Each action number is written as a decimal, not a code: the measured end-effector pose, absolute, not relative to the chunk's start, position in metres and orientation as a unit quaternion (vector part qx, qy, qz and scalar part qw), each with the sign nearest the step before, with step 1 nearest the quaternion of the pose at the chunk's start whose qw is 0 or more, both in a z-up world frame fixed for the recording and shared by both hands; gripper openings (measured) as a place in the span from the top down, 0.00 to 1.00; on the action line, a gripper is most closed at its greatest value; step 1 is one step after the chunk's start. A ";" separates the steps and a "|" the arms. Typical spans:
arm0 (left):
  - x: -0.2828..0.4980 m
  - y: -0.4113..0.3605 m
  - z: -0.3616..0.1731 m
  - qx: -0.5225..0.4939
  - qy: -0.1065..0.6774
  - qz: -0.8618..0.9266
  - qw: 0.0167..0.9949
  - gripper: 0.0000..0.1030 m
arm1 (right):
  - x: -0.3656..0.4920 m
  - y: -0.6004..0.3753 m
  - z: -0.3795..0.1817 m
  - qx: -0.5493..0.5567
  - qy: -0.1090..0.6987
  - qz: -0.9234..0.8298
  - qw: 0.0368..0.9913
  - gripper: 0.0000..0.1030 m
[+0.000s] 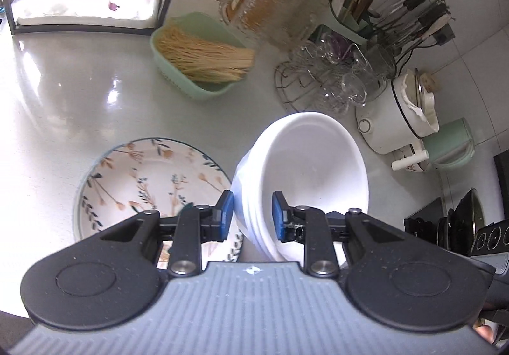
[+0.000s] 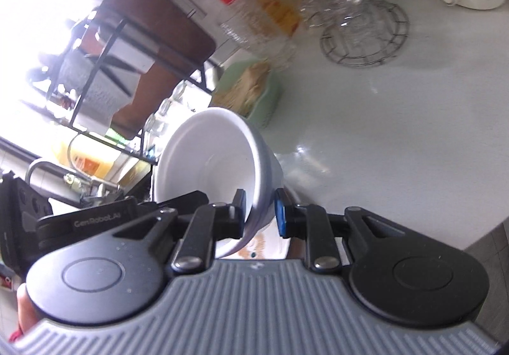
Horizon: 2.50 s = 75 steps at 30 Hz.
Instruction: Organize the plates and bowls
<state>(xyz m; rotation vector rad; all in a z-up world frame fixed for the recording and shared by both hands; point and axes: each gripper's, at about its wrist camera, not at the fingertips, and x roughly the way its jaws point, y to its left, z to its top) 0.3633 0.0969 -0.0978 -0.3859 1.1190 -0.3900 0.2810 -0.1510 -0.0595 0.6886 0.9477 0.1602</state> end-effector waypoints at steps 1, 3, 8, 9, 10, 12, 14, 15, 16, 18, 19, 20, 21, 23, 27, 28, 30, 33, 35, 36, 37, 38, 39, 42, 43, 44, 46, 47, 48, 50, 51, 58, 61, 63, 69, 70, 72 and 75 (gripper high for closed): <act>0.364 0.102 -0.099 -0.183 0.524 -0.182 0.812 0.72 | 0.282 -0.146 -0.059 0.318 0.450 0.077 0.831 0.79; 0.364 0.112 -0.104 -0.184 0.526 -0.180 0.810 0.72 | 0.285 -0.137 -0.061 0.310 0.457 0.081 0.830 0.79; 0.363 0.134 -0.119 -0.173 0.540 -0.163 0.808 0.72 | 0.293 -0.111 -0.072 0.292 0.479 0.090 0.823 0.78; 0.364 0.137 -0.123 -0.170 0.543 -0.162 0.807 0.72 | 0.295 -0.105 -0.075 0.287 0.485 0.091 0.821 0.78; 0.366 0.142 -0.128 -0.170 0.545 -0.161 0.805 0.72 | 0.297 -0.099 -0.077 0.280 0.491 0.093 0.820 0.78; 0.370 0.152 -0.137 -0.172 0.555 -0.170 0.796 0.72 | 0.303 -0.091 -0.081 0.270 0.502 0.094 0.816 0.78; 0.372 0.162 -0.143 -0.174 0.553 -0.176 0.795 0.72 | 0.309 -0.083 -0.084 0.253 0.509 0.095 0.817 0.78; 0.373 0.166 -0.147 -0.176 0.556 -0.175 0.794 0.72 | 0.311 -0.079 -0.088 0.252 0.515 0.096 0.813 0.78; 0.373 0.167 -0.150 -0.173 0.557 -0.173 0.794 0.72 | 0.312 -0.077 -0.091 0.253 0.521 0.095 0.810 0.78; 0.375 0.167 -0.156 -0.160 0.558 -0.169 0.797 0.72 | 0.315 -0.070 -0.098 0.244 0.530 0.100 0.806 0.77; 0.377 0.167 -0.160 -0.157 0.560 -0.169 0.796 0.72 | 0.316 -0.068 -0.102 0.243 0.536 0.099 0.802 0.77; 0.378 0.167 -0.165 -0.159 0.565 -0.169 0.792 0.72 | 0.318 -0.068 -0.105 0.241 0.543 0.096 0.799 0.77; 0.380 0.166 -0.170 -0.161 0.568 -0.171 0.789 0.72 | 0.320 -0.068 -0.108 0.237 0.548 0.093 0.797 0.77; 0.380 0.164 -0.175 -0.165 0.572 -0.174 0.785 0.72 | 0.323 -0.066 -0.112 0.223 0.554 0.085 0.798 0.77; 0.379 0.156 -0.180 -0.143 0.572 -0.170 0.789 0.72 | 0.326 -0.066 -0.116 0.209 0.561 0.090 0.796 0.77; 0.378 0.154 -0.180 -0.137 0.570 -0.166 0.793 0.72 | 0.326 -0.066 -0.117 0.204 0.563 0.097 0.795 0.77; 0.376 0.151 -0.178 -0.132 0.568 -0.156 0.797 0.63 | 0.327 -0.069 -0.119 0.206 0.567 0.103 0.791 0.77; 0.372 0.148 -0.169 -0.123 0.550 -0.129 0.816 0.51 | 0.329 -0.073 -0.119 0.192 0.567 0.119 0.792 0.77; 0.367 0.149 -0.162 -0.127 0.540 -0.107 0.825 0.50 | 0.331 -0.076 -0.115 0.182 0.565 0.142 0.793 0.77; 0.364 0.150 -0.158 -0.132 0.535 -0.098 0.829 0.50 | 0.332 -0.077 -0.112 0.176 0.561 0.150 0.795 0.77; 0.361 0.150 -0.154 -0.135 0.530 -0.088 0.832 0.49 | 0.332 -0.079 -0.109 0.169 0.557 0.157 0.798 0.77; 0.356 0.151 -0.149 -0.137 0.525 -0.076 0.837 0.49 | 0.333 -0.081 -0.106 0.162 0.554 0.161 0.800 0.77; 0.351 0.152 -0.144 -0.140 0.519 -0.065 0.841 0.48 | 0.332 -0.084 -0.102 0.155 0.551 0.168 0.803 0.77; 0.336 0.150 -0.130 -0.149 0.504 -0.035 0.850 0.48 | 0.331 -0.093 -0.092 0.143 0.536 0.190 0.810 0.77; 0.331 0.149 -0.125 -0.151 0.498 -0.026 0.854 0.48 | 0.331 -0.095 -0.088 0.139 0.531 0.196 0.812 0.77; 0.326 0.147 -0.119 -0.150 0.492 -0.018 0.857 0.48 | 0.331 -0.099 -0.084 0.137 0.526 0.202 0.815 0.77; 0.315 0.143 -0.106 -0.147 0.480 0.001 0.865 0.48 | 0.331 -0.106 -0.074 0.134 0.516 0.213 0.819 0.77; 0.310 0.141 -0.100 -0.146 0.474 0.010 0.868 0.48 | 0.330 -0.109 -0.068 0.132 0.508 0.218 0.822 0.77; 0.303 0.141 -0.092 -0.146 0.468 0.017 0.872 0.47 | 0.330 -0.111 -0.060 0.126 0.500 0.223 0.827 0.77; 0.293 0.138 -0.080 -0.146 0.458 0.026 0.876 0.47 | 0.328 -0.113 -0.042 0.111 0.477 0.233 0.840 0.77; 0.287 0.137 -0.073 -0.146 0.452 0.030 0.879 0.47 | 0.326 -0.114 -0.033 0.106 0.466 0.236 0.846 0.77; 0.253 0.133 -0.035 -0.124 0.415 0.010 0.901 0.41 | 0.296 -0.109 0.021 0.091 0.390 0.239 0.885 0.77; 0.235 0.134 -0.019 -0.110 0.398 -0.012 0.911 0.35 | 0.273 -0.102 0.037 0.091 0.363 0.222 0.900 0.77; 0.223 0.138 -0.008 -0.099 0.388 -0.020 0.916 0.29 | 0.255 -0.096 0.045 0.092 0.346 0.205 0.911 0.77; 0.183 0.159 0.013 -0.065 0.360 -0.038 0.930 0.12 | 0.196 -0.080 0.055 0.100 0.310 0.150 0.933 0.65; 0.177 0.163 0.015 -0.064 0.360 -0.038 0.930 0.10 | 0.187 -0.077 0.055 0.096 0.304 0.143 0.937 0.58; 0.166 0.171 0.018 -0.061 0.357 -0.039 0.931 0.10 | 0.171 -0.072 0.053 0.097 0.297 0.125 0.942 0.22; 0.152 0.179 0.020 -0.057 0.350 -0.036 0.934 0.08 | 0.155 -0.070 0.045 0.109 0.298 0.104 0.943 0.16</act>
